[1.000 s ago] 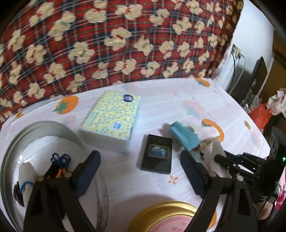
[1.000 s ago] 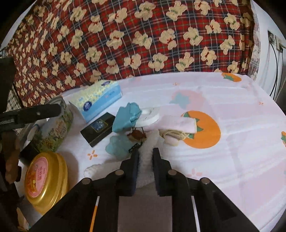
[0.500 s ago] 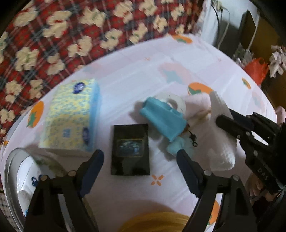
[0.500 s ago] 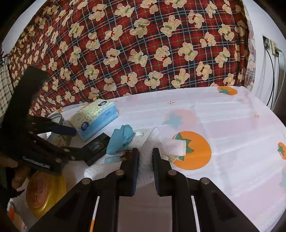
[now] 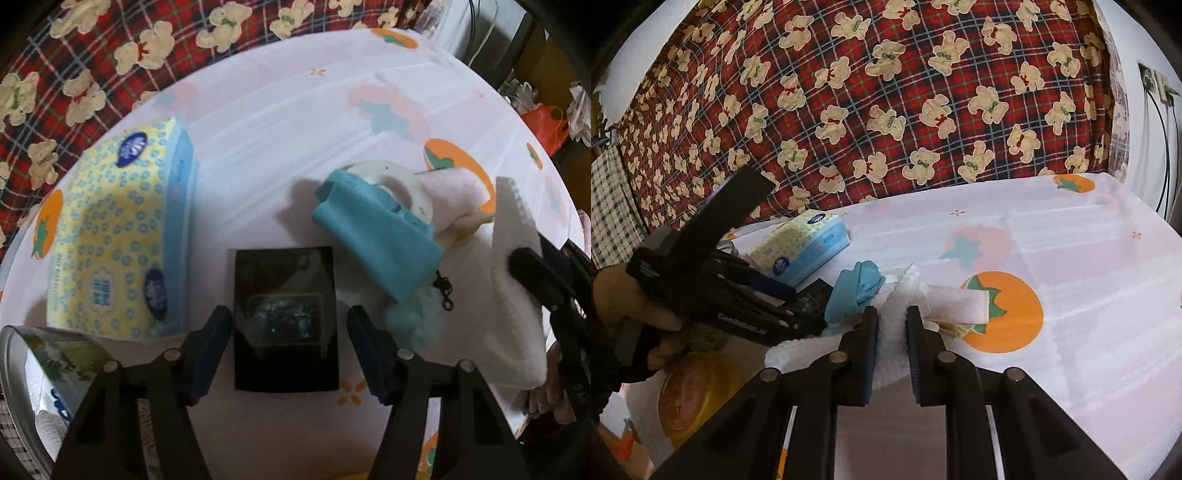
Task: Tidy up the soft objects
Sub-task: 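Grasp the white mesh cloth with the right gripper while the left grasps the black picture card, then lift the white mesh cloth and black card and carry both toward the tin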
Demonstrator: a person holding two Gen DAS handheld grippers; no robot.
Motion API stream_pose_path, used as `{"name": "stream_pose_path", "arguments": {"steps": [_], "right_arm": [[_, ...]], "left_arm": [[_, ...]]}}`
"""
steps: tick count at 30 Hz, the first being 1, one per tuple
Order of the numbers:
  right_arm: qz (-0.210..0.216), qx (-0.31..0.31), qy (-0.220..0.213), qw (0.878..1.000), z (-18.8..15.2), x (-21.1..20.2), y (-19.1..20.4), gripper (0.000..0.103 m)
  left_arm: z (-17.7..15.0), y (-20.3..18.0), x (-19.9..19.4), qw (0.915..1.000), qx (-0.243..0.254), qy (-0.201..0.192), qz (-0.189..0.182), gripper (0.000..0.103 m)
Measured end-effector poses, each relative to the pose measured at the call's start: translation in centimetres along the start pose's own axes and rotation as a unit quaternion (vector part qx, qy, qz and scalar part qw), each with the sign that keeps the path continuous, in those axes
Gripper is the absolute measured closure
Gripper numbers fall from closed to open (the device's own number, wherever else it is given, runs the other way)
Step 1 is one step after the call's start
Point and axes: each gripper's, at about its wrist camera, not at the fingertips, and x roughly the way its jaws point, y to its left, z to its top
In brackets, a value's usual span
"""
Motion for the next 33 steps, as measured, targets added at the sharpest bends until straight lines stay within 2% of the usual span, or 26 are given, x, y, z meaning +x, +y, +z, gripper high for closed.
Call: {"name": "stream_pose_path", "arguments": {"steps": [3,6,11,20,24,29,33], "right_arm": [[0.003,0.004,0.004,1.000,0.1,0.2,-0.2,0.086],[0.005,0.007,0.006,1.000,0.1,0.3,-0.3,0.086],[0.007,0.014,0.004,1.000,0.1,0.2,-0.6,0.086],[0.005,0.019,-0.006,1.000,0.1,-0.1,-0.8,0.086],[0.001,0.019,-0.010,1.000,0.1,-0.2,-0.8,0.086],[-0.005,0.013,-0.025,1.000,0.0,-0.8,-0.5,0.086],[-0.013,0.006,-0.033,0.999,0.0,-1.1,-0.3,0.086]], "left_arm": [[0.2,-0.1,0.0,1.0000,0.000,0.000,0.002,0.037],[0.6,-0.4,0.0,0.9999,0.004,-0.002,-0.011,0.049],[0.6,-0.3,-0.3,0.9998,-0.004,-0.013,-0.011,0.049],[-0.3,0.3,-4.4,0.9962,-0.013,-0.086,-0.006,0.049],[-1.8,0.2,-6.1,0.9919,-0.032,-0.122,-0.017,0.049],[-3.2,-0.3,-8.4,0.9805,-0.066,-0.183,-0.031,0.049],[-4.4,-1.0,-9.8,0.9710,-0.085,-0.223,-0.017,0.049]]}}
